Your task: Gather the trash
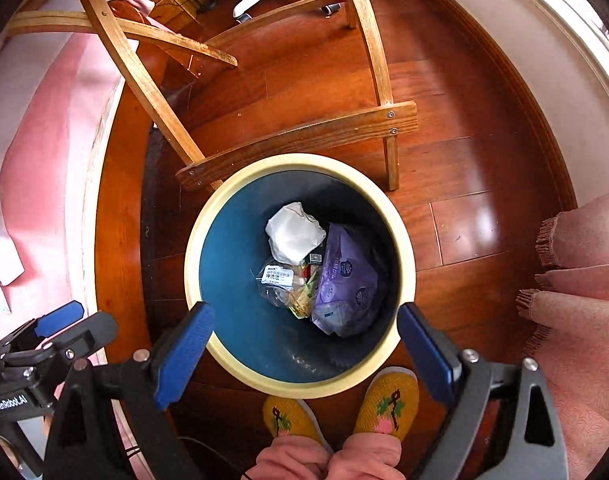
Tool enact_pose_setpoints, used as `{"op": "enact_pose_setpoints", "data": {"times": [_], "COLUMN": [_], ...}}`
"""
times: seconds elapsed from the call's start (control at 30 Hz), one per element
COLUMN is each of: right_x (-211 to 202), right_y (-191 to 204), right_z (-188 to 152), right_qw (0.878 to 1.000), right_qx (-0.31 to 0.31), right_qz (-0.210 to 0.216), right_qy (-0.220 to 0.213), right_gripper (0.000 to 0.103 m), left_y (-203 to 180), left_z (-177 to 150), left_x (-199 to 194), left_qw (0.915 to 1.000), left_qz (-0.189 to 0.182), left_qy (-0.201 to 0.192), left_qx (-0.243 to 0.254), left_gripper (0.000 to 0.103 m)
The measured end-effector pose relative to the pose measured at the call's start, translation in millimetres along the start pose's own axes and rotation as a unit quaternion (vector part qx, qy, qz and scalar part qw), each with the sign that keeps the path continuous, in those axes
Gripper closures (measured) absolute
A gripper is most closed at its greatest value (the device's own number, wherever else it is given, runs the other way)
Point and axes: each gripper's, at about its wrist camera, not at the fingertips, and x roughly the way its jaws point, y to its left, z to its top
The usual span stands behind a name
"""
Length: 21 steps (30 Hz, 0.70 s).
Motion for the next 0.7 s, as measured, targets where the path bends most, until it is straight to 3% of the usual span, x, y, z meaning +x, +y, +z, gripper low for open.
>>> {"op": "enact_pose_setpoints", "data": {"times": [0.33, 0.7], "right_x": [-67, -207], "right_y": [23, 58], "right_z": [5, 10], "right_qw": [1.0, 0.997], "right_qx": [0.007, 0.022], "right_qz": [-0.004, 0.004], "right_qy": [-0.031, -0.077], "right_gripper": [0.009, 0.009], "left_y": [-18, -36], "left_z": [8, 14], "left_x": [-68, -228], "left_qw": [0.9997, 0.9942], "left_qz": [0.001, 0.038], "left_qy": [-0.024, -0.1], "left_qx": [0.0, 0.015], "left_gripper": [0.001, 0.001]}}
